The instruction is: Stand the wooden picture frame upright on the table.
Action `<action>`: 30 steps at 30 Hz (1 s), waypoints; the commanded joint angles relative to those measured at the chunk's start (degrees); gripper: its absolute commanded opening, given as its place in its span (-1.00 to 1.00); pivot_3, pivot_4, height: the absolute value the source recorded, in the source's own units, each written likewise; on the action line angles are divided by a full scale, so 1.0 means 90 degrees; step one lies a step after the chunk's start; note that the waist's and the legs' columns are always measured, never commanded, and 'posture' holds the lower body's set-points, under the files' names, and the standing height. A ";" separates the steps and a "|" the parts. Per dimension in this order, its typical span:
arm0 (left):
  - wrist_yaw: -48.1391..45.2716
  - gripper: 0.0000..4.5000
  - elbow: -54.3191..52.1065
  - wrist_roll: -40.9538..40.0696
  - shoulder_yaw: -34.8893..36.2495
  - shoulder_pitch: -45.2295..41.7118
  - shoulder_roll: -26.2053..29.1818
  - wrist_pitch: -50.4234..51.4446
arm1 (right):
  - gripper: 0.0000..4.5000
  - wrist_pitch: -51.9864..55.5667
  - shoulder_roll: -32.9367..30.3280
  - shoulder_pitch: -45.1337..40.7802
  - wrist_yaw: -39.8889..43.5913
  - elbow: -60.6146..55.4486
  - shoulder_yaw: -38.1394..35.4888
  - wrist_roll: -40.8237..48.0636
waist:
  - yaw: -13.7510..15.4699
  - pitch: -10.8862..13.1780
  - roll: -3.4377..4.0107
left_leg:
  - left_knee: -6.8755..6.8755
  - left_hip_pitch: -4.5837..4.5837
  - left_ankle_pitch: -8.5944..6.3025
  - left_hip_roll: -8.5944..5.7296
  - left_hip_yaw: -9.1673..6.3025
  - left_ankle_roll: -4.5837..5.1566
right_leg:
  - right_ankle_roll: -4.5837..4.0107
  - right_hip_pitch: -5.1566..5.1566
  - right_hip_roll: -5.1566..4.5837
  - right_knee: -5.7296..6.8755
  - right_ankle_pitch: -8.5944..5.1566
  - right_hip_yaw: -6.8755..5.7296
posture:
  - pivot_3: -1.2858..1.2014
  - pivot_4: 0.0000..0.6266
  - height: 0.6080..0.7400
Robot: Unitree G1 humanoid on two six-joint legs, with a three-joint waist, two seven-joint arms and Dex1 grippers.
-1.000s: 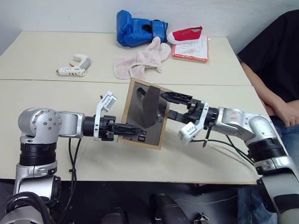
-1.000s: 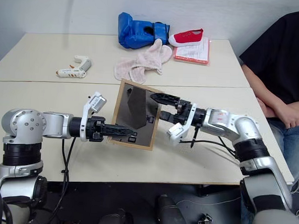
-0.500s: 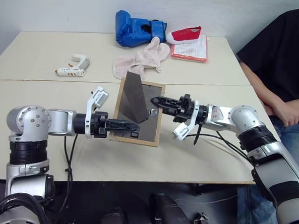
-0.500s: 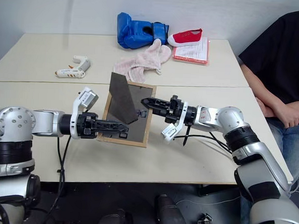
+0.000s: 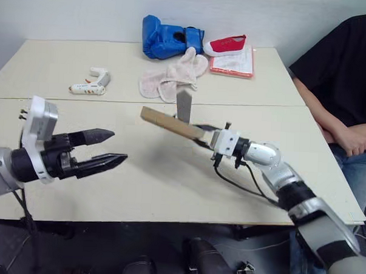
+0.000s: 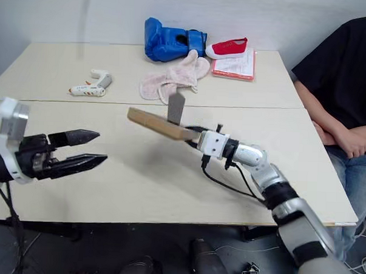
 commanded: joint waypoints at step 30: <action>-0.0588 1.00 0.0936 0.0469 -0.1030 -0.0025 0.0924 -0.1903 | 1.00 0.5418 -0.2242 0.1495 0.2347 -0.3734 -0.3183 0.1451 | 0.0182 0.0015 0.0014 | -0.0012 -0.0026 -0.0032 -0.0007 0.0003 0.0035 | 0.0003 -0.0016 0.0002 -0.0046 -0.0005 -0.0004 | 0.03 -0.52 1.00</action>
